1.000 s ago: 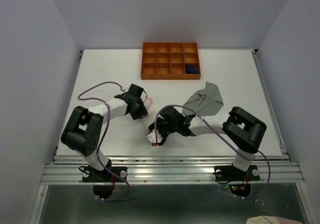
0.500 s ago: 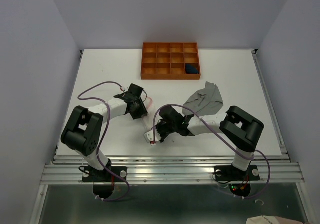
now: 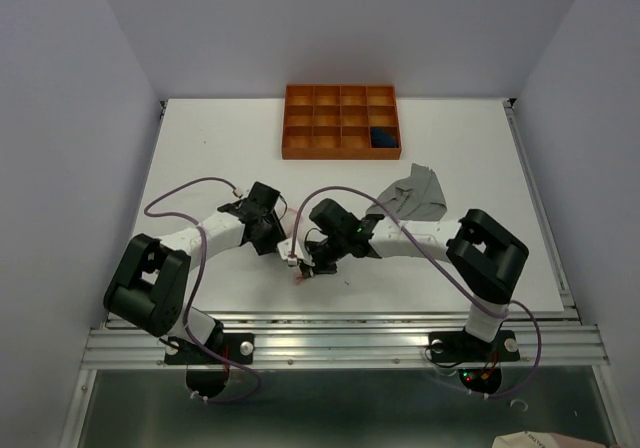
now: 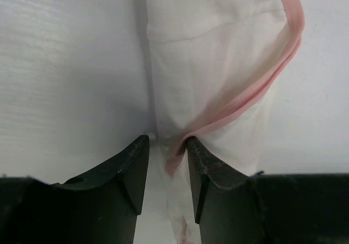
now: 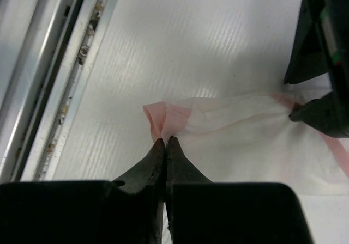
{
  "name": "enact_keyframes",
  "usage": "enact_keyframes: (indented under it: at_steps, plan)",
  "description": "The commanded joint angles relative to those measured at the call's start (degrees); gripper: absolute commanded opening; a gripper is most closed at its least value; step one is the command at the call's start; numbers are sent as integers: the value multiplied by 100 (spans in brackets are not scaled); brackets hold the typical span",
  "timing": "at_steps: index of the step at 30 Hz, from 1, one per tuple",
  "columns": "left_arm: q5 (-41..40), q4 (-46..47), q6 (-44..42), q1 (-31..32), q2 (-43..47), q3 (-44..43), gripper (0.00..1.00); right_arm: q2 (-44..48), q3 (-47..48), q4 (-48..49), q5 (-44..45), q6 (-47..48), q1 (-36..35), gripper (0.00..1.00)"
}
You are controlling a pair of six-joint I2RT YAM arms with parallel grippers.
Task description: Roll the underwear
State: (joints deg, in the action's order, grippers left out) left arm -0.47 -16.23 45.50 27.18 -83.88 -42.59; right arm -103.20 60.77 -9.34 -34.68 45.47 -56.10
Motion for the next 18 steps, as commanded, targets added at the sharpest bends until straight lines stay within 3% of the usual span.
enact_keyframes:
  at_steps: [1, 5, 18]
  plan:
    - [-111, -267, 65, 129, 345, 163, 45, -85, 671, -928, -935, -854, 160, 1]
    - [-164, -346, 126, 235, 582, 216, 45, -297, 1111, -1463, -1269, -1049, 301, 1]
    - [-24, -179, 126, 367, 732, 488, 45, -903, 1858, -1702, -1498, -1708, 529, 1]
